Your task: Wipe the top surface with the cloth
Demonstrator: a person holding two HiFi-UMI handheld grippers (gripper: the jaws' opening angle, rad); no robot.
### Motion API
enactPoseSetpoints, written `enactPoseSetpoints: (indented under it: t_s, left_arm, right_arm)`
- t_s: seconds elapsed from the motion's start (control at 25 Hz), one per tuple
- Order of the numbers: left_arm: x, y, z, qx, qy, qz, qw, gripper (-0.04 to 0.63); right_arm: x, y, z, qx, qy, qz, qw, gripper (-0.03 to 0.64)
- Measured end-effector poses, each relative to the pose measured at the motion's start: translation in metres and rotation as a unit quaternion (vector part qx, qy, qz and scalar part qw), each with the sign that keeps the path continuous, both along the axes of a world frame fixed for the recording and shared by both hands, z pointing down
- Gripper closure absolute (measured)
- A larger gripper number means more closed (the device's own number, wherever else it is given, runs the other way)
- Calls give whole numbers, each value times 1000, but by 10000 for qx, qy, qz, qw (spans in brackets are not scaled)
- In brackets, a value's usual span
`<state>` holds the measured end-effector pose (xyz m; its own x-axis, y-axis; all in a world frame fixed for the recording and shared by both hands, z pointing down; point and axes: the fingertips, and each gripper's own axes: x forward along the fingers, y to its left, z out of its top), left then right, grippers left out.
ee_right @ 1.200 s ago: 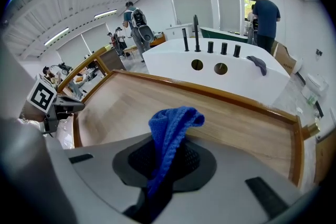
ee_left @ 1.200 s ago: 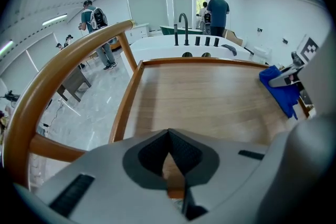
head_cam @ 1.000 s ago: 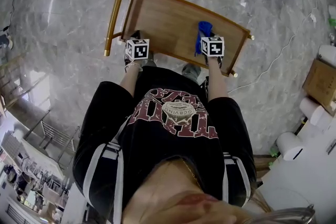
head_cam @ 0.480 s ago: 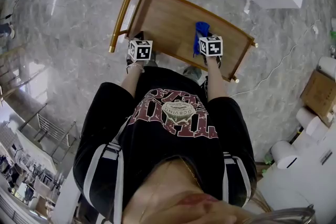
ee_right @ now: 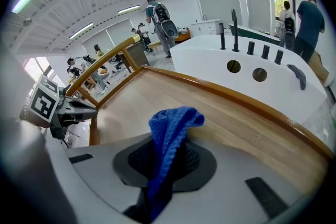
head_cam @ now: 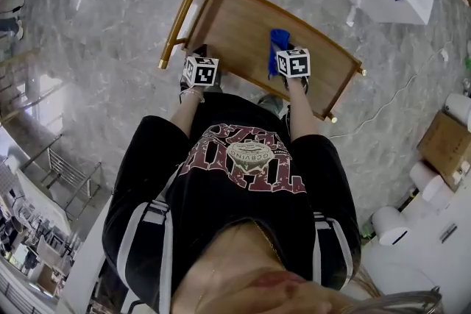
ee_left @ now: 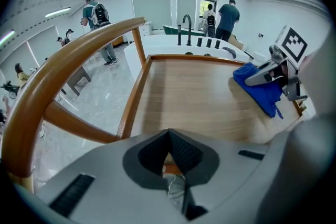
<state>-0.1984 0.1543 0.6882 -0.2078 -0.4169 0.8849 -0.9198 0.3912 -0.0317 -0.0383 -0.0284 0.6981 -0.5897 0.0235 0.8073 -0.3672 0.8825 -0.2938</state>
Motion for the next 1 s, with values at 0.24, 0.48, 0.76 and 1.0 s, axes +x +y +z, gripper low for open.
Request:
enactPoseSetpoints:
  t_s: [0.24,0.48,0.76,1.0]
  left_arm:
    - [0,5,-2,12,-31,43,10000,548]
    - [2,5,-2,56,56,2,10000,548]
    - [5,5,-3,160,189,-9,9997,548]
    - [5,7,-3,258,239,-65,9994,548]
  right_arm:
    - [-22,11,0,-29,-59,-294,9995,561]
    - [-46,22,0,-41,-85,-640,9979,561]
    - [-75,36,1,-51,-82,-1039,9945,561]
    - [-104,51,2,-53,-117,-1406,9900,561]
